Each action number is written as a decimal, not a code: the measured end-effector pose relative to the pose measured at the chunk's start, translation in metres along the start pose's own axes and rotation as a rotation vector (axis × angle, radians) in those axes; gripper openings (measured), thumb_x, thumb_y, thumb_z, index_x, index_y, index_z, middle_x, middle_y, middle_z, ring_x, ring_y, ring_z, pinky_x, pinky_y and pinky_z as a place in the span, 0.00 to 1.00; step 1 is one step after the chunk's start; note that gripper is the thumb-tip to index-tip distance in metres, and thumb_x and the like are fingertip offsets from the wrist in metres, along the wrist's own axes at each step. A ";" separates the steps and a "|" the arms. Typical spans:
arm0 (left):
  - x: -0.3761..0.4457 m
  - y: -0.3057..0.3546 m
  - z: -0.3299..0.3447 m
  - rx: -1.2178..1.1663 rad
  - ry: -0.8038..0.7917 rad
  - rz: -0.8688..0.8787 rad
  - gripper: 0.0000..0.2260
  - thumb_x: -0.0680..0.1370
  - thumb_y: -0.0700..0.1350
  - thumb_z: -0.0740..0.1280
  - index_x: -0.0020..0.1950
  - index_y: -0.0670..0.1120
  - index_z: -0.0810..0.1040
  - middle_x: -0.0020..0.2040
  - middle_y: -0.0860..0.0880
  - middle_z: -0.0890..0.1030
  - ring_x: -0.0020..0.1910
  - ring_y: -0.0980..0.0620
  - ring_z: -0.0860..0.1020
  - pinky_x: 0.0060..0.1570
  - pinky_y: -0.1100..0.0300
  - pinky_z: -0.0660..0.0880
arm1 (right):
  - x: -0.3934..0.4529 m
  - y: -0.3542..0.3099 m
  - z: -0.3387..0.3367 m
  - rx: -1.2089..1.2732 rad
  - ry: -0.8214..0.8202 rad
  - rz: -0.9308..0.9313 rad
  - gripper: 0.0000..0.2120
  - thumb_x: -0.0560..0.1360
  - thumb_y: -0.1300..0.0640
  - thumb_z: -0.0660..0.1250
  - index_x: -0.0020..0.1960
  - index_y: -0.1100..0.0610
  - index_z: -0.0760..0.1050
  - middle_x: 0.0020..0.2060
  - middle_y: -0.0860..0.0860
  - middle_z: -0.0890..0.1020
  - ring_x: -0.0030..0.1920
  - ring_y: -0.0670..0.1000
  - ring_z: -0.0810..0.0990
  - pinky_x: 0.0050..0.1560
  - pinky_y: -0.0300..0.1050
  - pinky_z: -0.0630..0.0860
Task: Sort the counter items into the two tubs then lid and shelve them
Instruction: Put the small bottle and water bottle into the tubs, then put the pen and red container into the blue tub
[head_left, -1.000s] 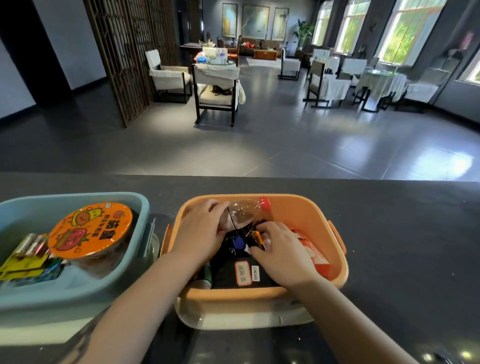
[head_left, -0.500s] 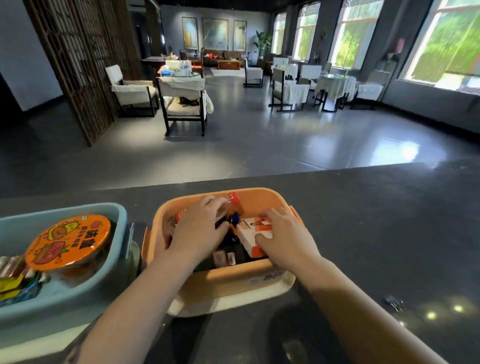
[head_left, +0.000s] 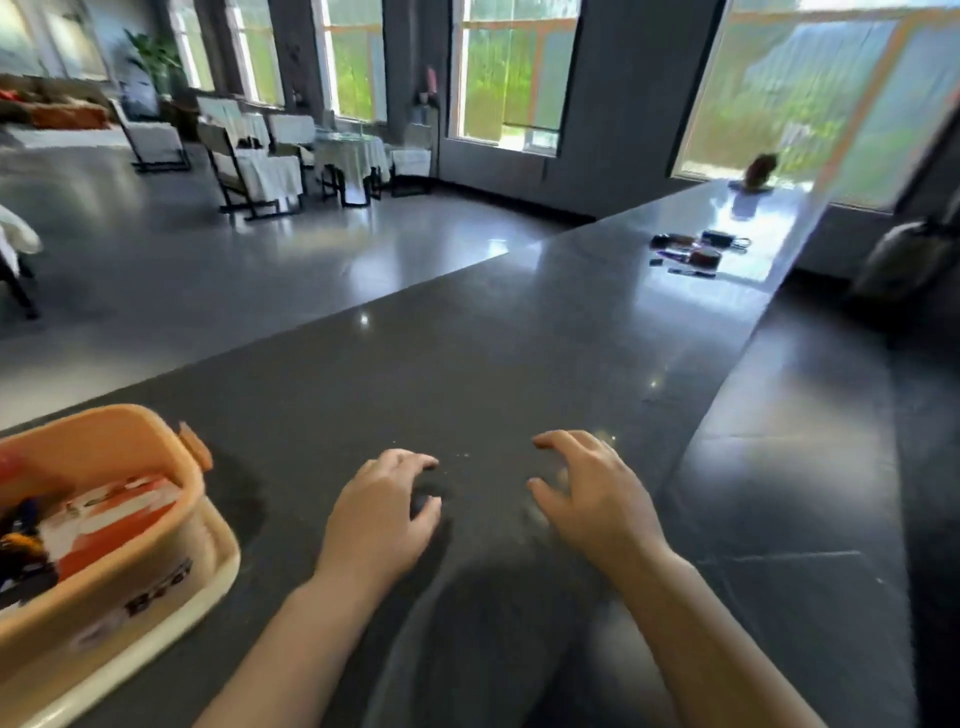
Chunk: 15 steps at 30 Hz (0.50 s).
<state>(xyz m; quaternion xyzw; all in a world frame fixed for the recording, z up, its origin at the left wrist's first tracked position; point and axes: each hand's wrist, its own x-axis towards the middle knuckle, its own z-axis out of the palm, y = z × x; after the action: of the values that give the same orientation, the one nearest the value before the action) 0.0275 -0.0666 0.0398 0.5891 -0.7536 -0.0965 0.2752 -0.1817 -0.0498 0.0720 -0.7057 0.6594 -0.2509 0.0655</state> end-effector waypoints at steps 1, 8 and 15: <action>0.007 0.020 0.015 0.006 -0.012 0.024 0.17 0.74 0.48 0.67 0.62 0.51 0.75 0.60 0.53 0.75 0.59 0.51 0.73 0.60 0.58 0.68 | -0.003 0.023 -0.009 0.002 0.023 0.025 0.20 0.73 0.51 0.66 0.64 0.50 0.73 0.60 0.45 0.76 0.61 0.48 0.73 0.59 0.43 0.70; 0.059 0.170 0.130 -0.029 -0.049 0.107 0.17 0.75 0.51 0.66 0.64 0.53 0.73 0.60 0.56 0.74 0.59 0.54 0.72 0.58 0.63 0.66 | -0.018 0.196 -0.085 -0.055 0.091 0.125 0.20 0.74 0.49 0.65 0.66 0.47 0.72 0.60 0.43 0.76 0.61 0.46 0.72 0.59 0.41 0.70; 0.133 0.277 0.206 -0.099 -0.054 0.117 0.16 0.74 0.48 0.68 0.62 0.51 0.76 0.59 0.54 0.76 0.58 0.53 0.73 0.58 0.60 0.68 | 0.000 0.338 -0.148 -0.149 0.063 0.255 0.21 0.76 0.46 0.63 0.68 0.46 0.68 0.64 0.42 0.73 0.63 0.46 0.70 0.61 0.40 0.67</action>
<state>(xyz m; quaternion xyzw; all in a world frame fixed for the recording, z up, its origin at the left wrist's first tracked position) -0.3329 -0.1493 0.0389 0.5267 -0.7884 -0.1331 0.2887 -0.5504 -0.0553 0.0568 -0.6108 0.7622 -0.2129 0.0237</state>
